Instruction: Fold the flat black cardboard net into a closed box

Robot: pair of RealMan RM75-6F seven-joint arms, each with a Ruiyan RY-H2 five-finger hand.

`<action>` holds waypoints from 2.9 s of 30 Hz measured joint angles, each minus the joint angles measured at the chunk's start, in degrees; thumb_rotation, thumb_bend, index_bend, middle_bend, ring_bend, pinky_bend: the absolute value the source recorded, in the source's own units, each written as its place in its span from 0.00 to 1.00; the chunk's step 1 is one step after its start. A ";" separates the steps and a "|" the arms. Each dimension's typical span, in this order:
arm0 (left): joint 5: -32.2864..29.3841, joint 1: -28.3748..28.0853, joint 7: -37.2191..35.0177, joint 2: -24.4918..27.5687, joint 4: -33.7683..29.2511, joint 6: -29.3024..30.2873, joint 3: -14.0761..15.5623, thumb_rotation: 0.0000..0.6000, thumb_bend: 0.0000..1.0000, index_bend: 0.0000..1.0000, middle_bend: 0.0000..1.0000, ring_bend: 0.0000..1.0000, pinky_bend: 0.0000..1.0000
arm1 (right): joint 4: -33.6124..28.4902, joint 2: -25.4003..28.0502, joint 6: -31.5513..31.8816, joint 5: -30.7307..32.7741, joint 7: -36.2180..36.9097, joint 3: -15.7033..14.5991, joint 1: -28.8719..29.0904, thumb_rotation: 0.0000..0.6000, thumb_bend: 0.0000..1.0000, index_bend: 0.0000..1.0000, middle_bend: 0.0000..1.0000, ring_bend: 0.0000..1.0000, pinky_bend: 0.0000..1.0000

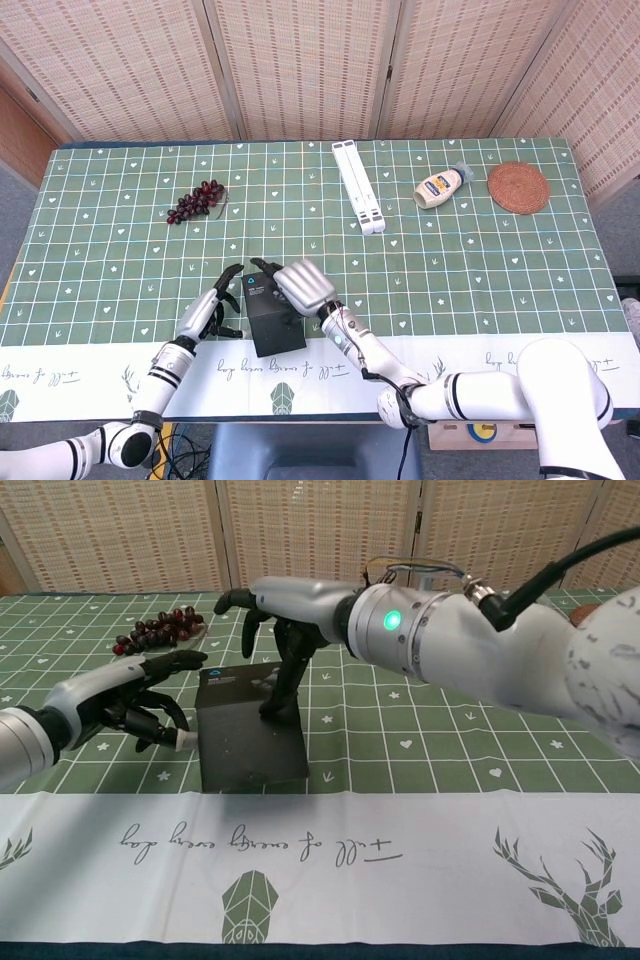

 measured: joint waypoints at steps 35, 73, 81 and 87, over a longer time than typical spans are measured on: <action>2.50 4.23 2.99 12.97 -9.77 3.36 1.32 1.00 0.09 0.00 0.00 0.43 0.74 | 10.44 -6.84 4.97 -17.29 -12.43 -7.50 -2.39 1.00 0.26 0.36 0.36 0.65 1.00; 9.42 10.15 17.91 15.19 -5.53 20.25 2.65 1.00 0.09 0.00 0.00 0.15 0.42 | -11.44 21.83 23.17 -30.93 0.11 -13.65 -26.16 1.00 0.31 0.41 0.36 0.45 0.72; 10.74 15.27 21.20 15.85 -3.04 27.29 4.58 1.00 0.09 0.03 0.00 0.14 0.38 | -9.06 28.79 31.14 -36.58 10.56 -19.09 -37.23 1.00 0.33 0.41 0.39 0.44 0.70; 11.96 18.66 23.96 16.87 -2.81 30.88 6.32 1.00 0.09 0.03 0.00 0.14 0.35 | -1.78 29.31 37.91 -38.87 18.43 -21.02 -45.67 1.00 0.33 0.41 0.42 0.44 0.70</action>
